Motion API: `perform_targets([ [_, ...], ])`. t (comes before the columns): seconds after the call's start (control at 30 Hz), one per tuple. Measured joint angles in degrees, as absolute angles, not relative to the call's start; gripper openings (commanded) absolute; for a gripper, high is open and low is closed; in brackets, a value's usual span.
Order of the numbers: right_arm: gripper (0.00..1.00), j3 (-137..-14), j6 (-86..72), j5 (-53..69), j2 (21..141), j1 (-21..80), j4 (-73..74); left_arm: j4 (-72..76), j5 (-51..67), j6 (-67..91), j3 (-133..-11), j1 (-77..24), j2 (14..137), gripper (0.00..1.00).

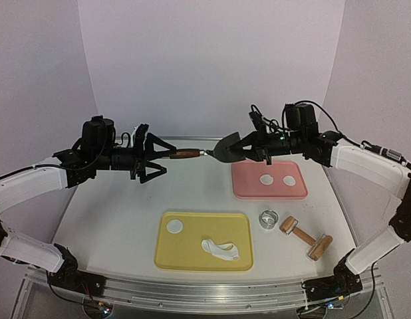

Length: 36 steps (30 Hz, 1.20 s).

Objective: Roll out the dumpling wrappers from the dough

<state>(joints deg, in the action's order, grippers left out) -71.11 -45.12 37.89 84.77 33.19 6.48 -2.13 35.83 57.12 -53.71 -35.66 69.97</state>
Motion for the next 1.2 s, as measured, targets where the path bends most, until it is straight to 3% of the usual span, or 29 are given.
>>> perform_targets([
  [0.27, 0.0, -72.5, -46.7, 39.3, 88.2, 35.1, 3.4, 3.6, 40.8, 59.4, -53.4, -35.7, 69.6, 0.93],
  [0.5, 0.0, -72.5, -48.7, 41.2, 89.1, 35.9, 1.3, 5.1, 42.4, 60.7, -53.0, -35.7, 69.7, 0.64],
  [0.97, 0.0, -72.2, -49.1, 43.6, 89.1, 35.9, 0.5, 5.8, 46.6, 62.0, -50.7, -33.2, 68.0, 0.67],
  [1.2, 0.0, -72.2, -48.9, 43.9, 89.1, 35.9, 0.9, 5.5, 48.9, 62.0, -50.7, -31.4, 67.4, 0.61],
])
